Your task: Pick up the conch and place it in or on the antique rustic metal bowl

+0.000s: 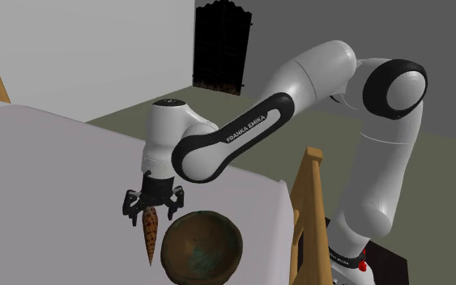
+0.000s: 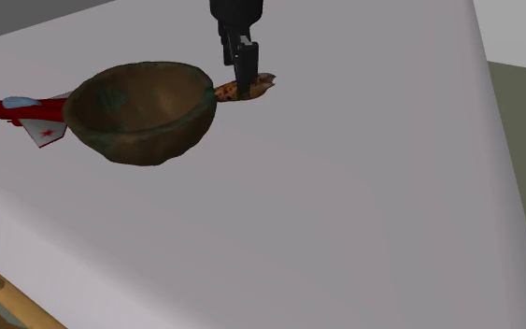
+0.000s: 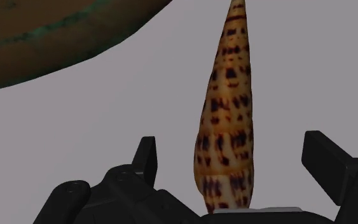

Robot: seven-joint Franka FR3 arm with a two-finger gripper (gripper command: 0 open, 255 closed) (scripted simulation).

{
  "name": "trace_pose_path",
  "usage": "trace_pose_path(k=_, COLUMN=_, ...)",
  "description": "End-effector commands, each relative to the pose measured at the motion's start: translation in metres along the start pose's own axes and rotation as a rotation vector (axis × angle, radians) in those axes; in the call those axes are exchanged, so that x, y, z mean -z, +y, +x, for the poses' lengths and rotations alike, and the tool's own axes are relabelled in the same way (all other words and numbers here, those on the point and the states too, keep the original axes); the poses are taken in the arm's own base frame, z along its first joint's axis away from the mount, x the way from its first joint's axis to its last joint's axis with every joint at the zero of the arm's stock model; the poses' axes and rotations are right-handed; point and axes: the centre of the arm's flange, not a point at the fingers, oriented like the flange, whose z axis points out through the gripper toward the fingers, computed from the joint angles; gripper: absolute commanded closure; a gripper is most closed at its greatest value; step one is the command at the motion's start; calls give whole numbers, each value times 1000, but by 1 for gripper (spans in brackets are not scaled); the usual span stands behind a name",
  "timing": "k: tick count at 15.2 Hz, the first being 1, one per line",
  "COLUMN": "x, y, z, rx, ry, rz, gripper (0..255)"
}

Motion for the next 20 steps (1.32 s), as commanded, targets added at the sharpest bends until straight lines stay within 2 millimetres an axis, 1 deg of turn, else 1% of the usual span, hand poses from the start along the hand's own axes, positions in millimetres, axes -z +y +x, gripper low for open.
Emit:
trace_pose_path(k=1, x=-12, y=-1, z=0, rx=0, ry=0, rz=1, gripper=0)
trace_pose_path(k=2, x=-20, y=-1, z=0, rx=0, ry=0, rz=1, gripper=0)
trace_pose_path(k=10, x=-20, y=-1, z=0, rx=0, ry=0, rz=1, gripper=0)
trace_pose_path(k=11, x=-20, y=-1, z=0, rx=0, ry=0, rz=1, gripper=255)
trace_pose_path(k=20, x=-20, y=-1, z=0, rx=0, ry=0, rz=1, gripper=255)
